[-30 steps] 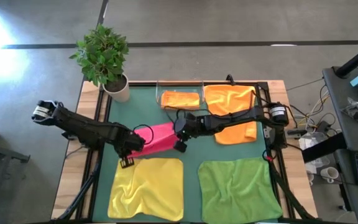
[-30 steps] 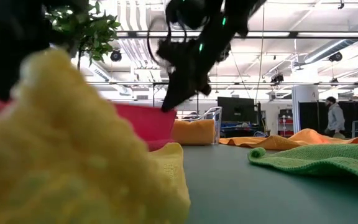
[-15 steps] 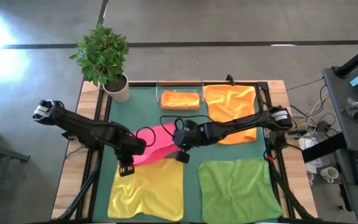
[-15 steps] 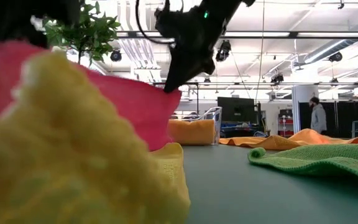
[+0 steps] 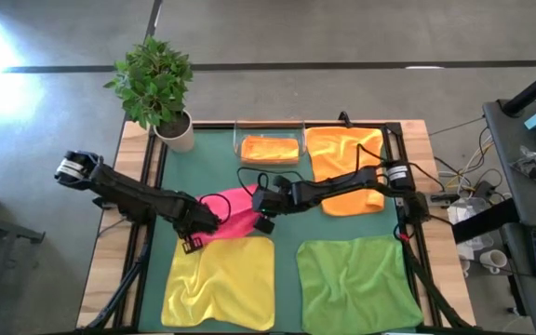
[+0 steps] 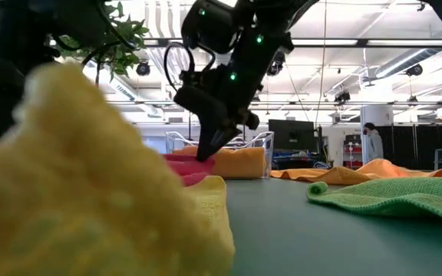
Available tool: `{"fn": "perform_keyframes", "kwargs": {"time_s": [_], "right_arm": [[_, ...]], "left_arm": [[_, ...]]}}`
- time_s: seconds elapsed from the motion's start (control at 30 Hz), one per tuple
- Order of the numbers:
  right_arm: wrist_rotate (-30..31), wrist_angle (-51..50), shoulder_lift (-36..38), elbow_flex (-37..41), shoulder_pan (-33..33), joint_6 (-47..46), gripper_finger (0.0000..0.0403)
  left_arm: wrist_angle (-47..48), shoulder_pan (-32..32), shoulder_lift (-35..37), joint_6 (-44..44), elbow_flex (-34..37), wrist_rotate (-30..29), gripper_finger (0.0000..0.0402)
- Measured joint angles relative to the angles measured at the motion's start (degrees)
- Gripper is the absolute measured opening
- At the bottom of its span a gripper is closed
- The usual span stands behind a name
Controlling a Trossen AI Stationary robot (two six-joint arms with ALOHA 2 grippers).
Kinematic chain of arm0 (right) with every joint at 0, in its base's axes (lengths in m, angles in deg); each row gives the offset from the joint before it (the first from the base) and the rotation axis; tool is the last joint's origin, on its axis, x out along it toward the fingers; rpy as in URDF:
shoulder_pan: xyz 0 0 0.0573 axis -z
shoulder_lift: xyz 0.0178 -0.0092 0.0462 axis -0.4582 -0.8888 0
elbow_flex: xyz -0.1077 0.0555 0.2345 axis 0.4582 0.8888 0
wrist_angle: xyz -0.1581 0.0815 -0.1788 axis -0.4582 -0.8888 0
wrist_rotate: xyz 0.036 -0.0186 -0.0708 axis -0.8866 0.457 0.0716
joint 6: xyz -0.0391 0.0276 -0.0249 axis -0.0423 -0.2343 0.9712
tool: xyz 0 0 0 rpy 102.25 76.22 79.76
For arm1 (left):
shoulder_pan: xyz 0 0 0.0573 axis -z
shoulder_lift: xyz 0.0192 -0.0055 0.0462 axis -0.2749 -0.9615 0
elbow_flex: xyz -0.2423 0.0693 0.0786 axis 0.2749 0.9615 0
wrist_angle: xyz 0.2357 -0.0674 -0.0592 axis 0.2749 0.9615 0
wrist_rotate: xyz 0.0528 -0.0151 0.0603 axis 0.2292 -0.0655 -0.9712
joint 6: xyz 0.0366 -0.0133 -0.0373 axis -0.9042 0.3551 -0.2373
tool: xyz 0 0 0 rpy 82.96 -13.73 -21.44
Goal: Fold microfiber towels
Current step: Fold the pink microfiber cloth
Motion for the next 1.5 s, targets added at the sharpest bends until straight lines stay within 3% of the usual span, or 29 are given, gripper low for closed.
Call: {"fn": "perform_keyframes", "kwargs": {"time_s": [0.37, 0.77, 1.13, 1.5], "right_arm": [[1.1, -15.3, 2.6, -9.7, 0.4, -6.0, 0.0008], [-0.5, -12.4, -3.8, -9.7, 4.8, -4.7, 0.0008], [0.0, -12.6, -11.2, -16.4, 6.9, -1.6, 0.0008], [1.7, -13.0, -11.6, -19.5, 8.0, -0.6, 0.0008]], "left_arm": [[-0.2, -1.8, 0.2, 0.0, 0.3, -7.1, 0.0000], [0.1, -7.6, 0.2, -9.2, 0.5, -8.2, 0.0000], [1.2, -10.4, 0.2, -10.5, 0.6, -7.1, 0.0000], [1.8, -11.0, 0.2, -10.5, 1.1, -10.9, 0.0001]]}}
